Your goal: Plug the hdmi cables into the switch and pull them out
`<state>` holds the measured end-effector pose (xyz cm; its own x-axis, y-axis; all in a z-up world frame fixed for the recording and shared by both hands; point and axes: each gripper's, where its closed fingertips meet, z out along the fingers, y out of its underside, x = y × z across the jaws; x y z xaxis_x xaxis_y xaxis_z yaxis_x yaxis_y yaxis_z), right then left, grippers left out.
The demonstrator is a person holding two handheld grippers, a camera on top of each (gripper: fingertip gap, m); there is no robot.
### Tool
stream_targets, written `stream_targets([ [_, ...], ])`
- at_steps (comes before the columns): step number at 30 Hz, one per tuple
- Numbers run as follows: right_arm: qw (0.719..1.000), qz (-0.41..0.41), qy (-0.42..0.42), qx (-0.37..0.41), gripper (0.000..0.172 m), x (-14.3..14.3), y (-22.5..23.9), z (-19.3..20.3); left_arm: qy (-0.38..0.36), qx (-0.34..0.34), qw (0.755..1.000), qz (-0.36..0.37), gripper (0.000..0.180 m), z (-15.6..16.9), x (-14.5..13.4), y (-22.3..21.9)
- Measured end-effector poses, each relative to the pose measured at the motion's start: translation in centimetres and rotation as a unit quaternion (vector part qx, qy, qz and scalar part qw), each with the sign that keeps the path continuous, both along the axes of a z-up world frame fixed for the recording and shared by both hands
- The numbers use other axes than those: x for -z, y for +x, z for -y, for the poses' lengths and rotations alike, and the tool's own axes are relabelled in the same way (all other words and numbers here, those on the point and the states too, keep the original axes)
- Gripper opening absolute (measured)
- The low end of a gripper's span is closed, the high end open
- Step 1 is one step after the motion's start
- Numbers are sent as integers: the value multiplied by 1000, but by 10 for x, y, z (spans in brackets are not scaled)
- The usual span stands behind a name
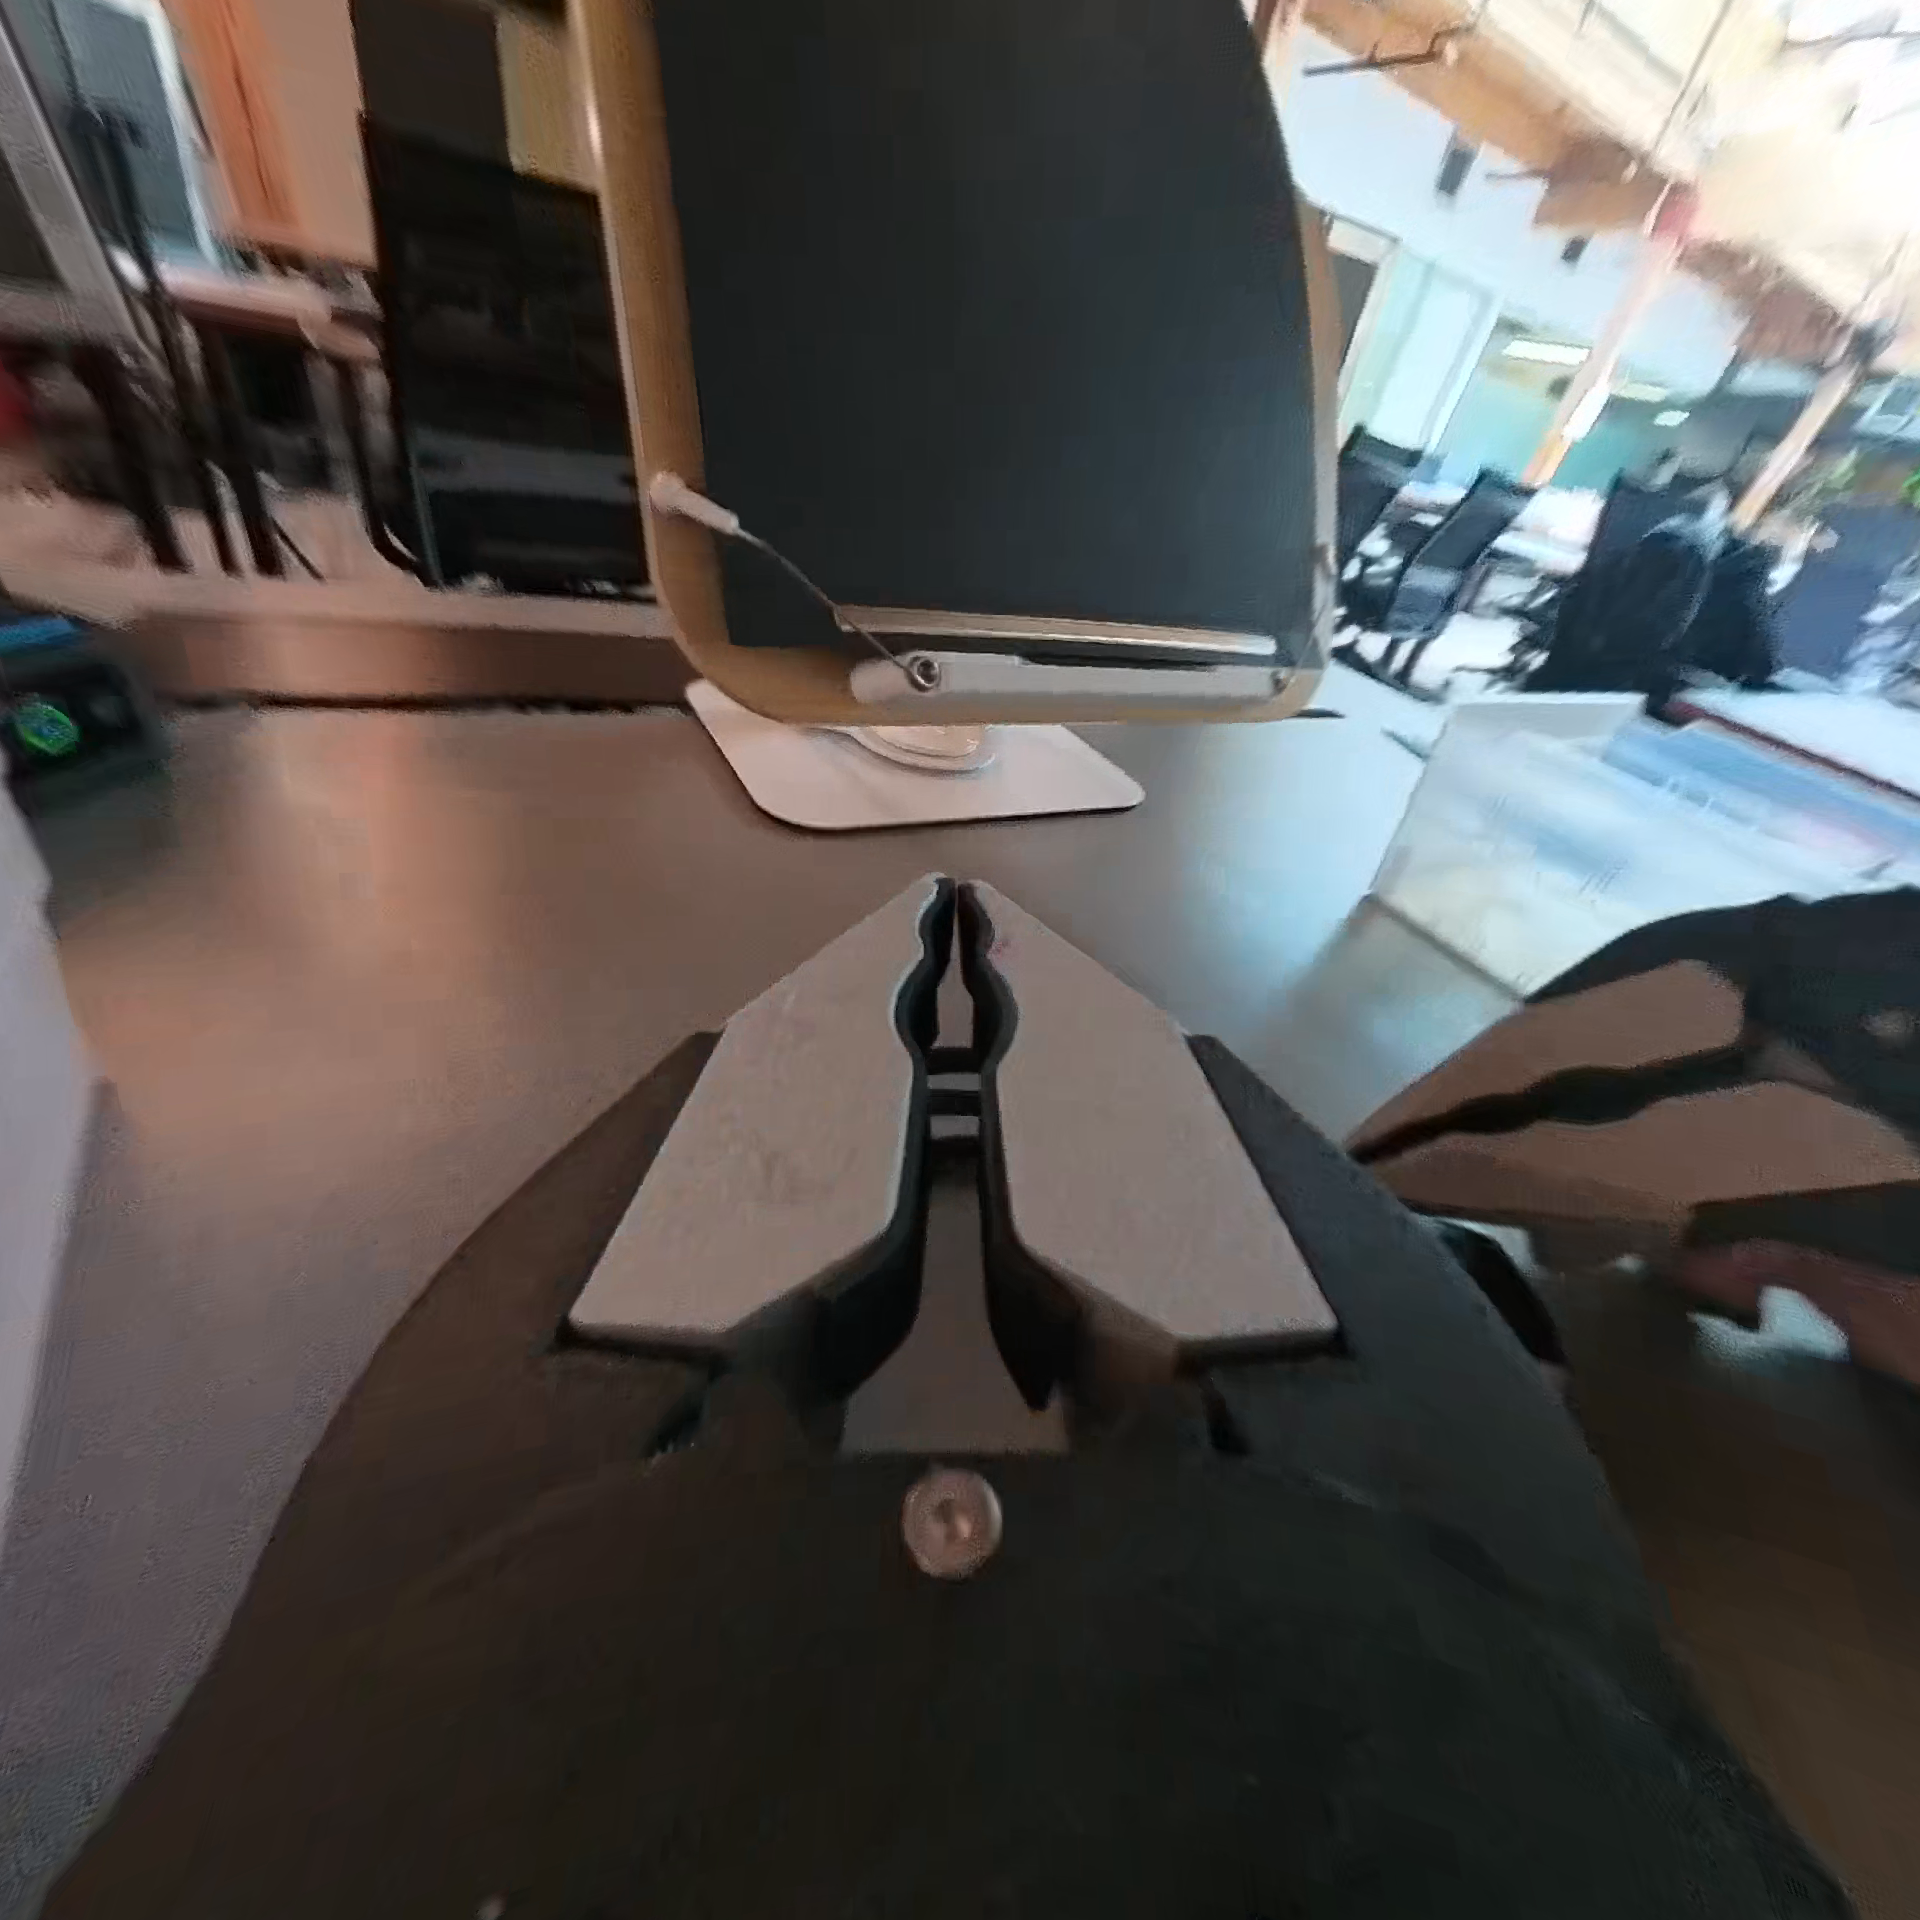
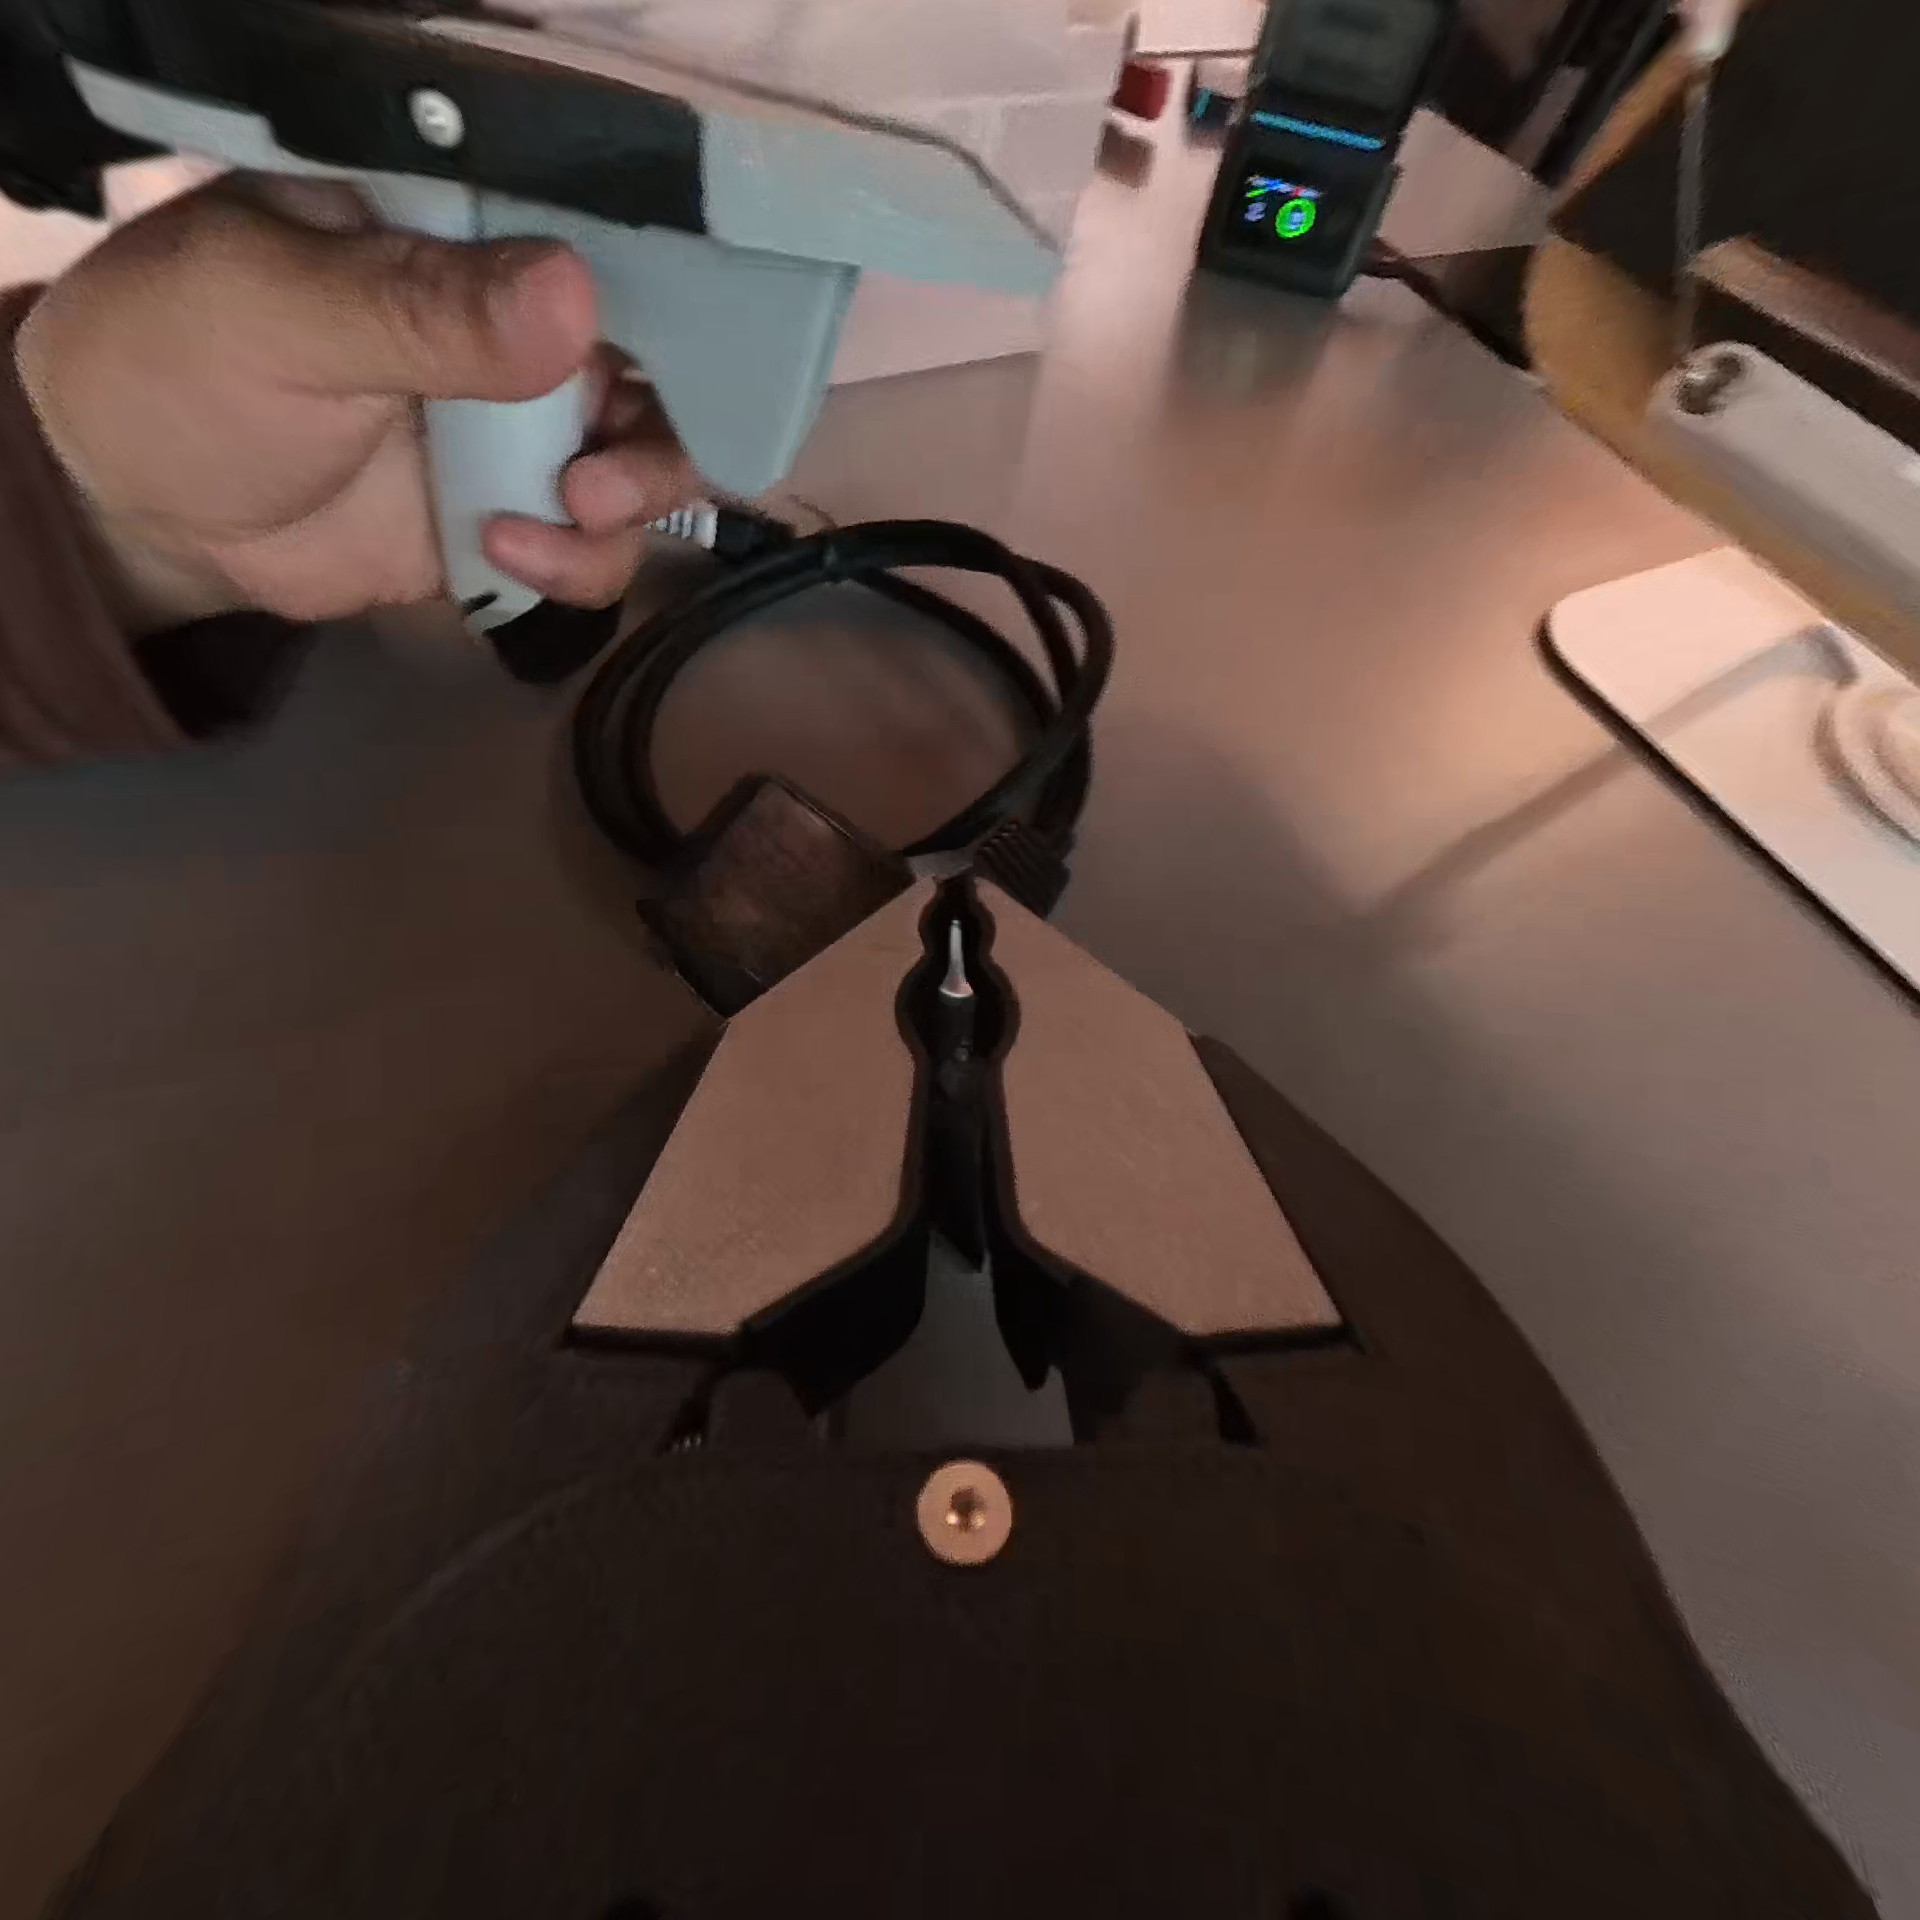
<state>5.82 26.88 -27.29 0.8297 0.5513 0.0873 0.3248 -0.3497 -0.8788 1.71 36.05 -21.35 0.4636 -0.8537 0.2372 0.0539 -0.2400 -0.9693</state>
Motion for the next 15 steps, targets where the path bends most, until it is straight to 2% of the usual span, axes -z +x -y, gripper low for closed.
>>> stream_targets([
  [1,1000,-10,1,15,4,-2,6,-2,-23,19,999,13,0,2,1,1],
  [2,999,-21,0,29,12,-4,11,-4,-41,45,998,24,15,6,1,3],
  [3,999,-33,-1,39,17,-6,14,-6,-54,75,995,34,40,12,2,5],
  [4,998,-45,0,48,23,-8,17,-8,-64,97,992,42,55,16,2,6],
  [8,994,-47,14,98,47,-12,33,-14,-46,109,991,59,68,20,-6,3],
  [10,993,-44,20,107,50,-14,36,-15,-31,97,994,49,66,18,-5,2],
  [11,993,-45,21,107,50,-14,36,-15,-27,87,995,40,58,16,-3,2],
  [15,993,-42,23,110,50,-15,37,-15,-31,43,999,10,13,4,5,-1],
])
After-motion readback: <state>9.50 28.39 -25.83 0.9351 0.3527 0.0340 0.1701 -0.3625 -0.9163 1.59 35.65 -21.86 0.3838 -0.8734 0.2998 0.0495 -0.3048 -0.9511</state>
